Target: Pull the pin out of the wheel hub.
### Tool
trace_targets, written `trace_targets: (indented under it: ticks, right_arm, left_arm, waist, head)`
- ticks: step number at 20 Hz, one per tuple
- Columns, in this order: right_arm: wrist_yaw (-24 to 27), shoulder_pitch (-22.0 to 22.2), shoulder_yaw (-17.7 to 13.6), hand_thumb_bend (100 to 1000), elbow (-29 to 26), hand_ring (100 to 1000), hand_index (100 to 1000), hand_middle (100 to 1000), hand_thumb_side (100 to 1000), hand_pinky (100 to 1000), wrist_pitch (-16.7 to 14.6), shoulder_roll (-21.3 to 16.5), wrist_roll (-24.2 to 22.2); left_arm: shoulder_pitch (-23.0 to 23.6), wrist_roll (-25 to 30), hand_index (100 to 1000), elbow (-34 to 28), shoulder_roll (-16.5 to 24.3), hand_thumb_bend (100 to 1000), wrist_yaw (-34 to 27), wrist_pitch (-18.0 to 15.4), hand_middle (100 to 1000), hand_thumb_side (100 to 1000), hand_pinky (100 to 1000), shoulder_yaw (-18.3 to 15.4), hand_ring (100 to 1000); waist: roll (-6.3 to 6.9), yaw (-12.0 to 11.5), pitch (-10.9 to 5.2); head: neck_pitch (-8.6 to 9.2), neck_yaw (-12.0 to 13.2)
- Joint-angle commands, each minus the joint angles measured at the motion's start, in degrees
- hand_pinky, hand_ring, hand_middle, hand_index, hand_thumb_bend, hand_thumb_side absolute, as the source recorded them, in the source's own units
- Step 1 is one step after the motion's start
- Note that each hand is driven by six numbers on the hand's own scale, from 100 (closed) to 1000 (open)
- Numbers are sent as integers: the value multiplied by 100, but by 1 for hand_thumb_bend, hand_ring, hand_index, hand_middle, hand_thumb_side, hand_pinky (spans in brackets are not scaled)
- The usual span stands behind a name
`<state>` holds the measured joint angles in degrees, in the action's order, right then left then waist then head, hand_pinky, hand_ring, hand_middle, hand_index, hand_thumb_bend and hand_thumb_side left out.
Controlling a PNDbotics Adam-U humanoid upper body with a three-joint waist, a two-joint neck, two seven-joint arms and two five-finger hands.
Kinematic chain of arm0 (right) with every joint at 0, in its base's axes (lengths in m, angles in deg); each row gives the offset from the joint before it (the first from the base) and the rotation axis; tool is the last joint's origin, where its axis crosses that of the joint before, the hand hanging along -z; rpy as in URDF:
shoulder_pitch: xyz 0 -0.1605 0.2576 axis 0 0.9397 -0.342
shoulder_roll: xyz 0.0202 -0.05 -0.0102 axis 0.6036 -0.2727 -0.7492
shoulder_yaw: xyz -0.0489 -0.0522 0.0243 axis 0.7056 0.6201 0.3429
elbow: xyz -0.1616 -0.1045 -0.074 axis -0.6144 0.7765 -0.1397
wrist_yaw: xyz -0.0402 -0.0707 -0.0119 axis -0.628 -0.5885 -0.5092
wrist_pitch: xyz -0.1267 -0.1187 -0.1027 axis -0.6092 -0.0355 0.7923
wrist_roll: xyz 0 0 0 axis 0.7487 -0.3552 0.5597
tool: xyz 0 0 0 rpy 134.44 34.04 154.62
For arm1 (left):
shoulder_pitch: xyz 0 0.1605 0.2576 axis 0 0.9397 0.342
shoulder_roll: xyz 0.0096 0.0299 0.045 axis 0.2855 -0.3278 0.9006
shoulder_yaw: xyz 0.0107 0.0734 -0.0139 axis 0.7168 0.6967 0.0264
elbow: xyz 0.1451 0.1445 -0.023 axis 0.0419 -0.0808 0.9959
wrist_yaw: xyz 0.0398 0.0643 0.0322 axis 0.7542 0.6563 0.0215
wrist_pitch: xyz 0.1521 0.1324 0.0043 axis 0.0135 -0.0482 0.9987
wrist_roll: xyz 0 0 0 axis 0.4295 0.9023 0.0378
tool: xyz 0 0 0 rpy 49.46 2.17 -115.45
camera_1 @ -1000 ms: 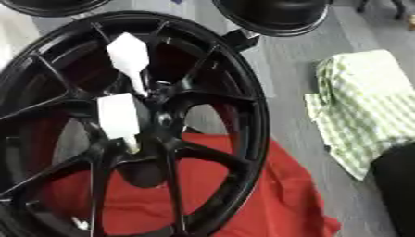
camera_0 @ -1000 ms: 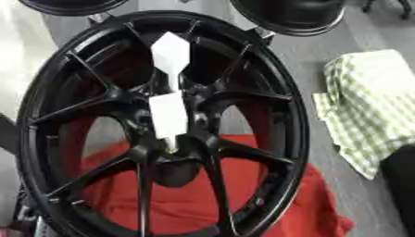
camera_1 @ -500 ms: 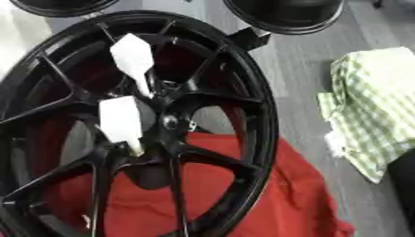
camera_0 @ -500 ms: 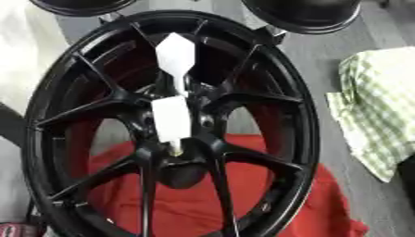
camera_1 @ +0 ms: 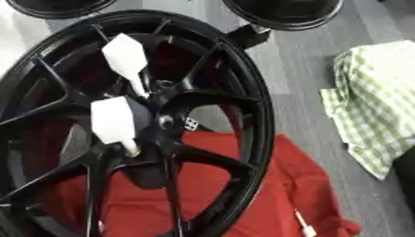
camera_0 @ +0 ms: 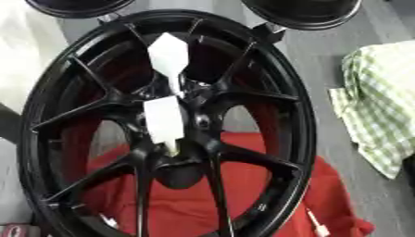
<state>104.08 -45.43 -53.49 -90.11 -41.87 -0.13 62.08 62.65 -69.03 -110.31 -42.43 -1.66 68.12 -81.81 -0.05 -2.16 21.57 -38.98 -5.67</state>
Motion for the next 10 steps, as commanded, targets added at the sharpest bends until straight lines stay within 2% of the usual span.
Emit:
trace_targets:
  ticks: [1,5,8,9,10]
  right_arm:
    - [-198,-169,-45,100,-515,829,728,625,217,880,-270,21,217]
    - [-100,-332,195,100,-1096,823,723,620,209,887,-625,339,572]
    - [-275,-432,427,100,-1343,823,727,621,181,887,-739,566,815]
    - [-350,-492,505,100,-1362,822,727,619,165,886,-750,640,860]
    - [-433,-554,572,100,-1371,817,723,614,112,881,-760,721,868]
  left_arm:
    - [-68,49,669,-112,160,100,-1,-23,617,774,783,23,554]
    - [-191,141,670,-112,255,100,-16,-44,617,767,783,111,555]
    - [-303,209,671,-112,358,100,-13,-84,618,763,783,169,556]
    - [-332,231,671,-112,384,100,-14,-93,618,762,783,190,556]
    - [-367,256,671,-112,407,100,-15,-102,618,761,783,212,557]
  waist:
    - [11,32,-79]
    - [64,71,-82]
    - [83,63,-88]
    - [84,60,-88]
    - [87,57,-85]
  head:
    - [99,35]
    - [100,123]
    - [90,196]
    - [89,222]
    - [91,257]
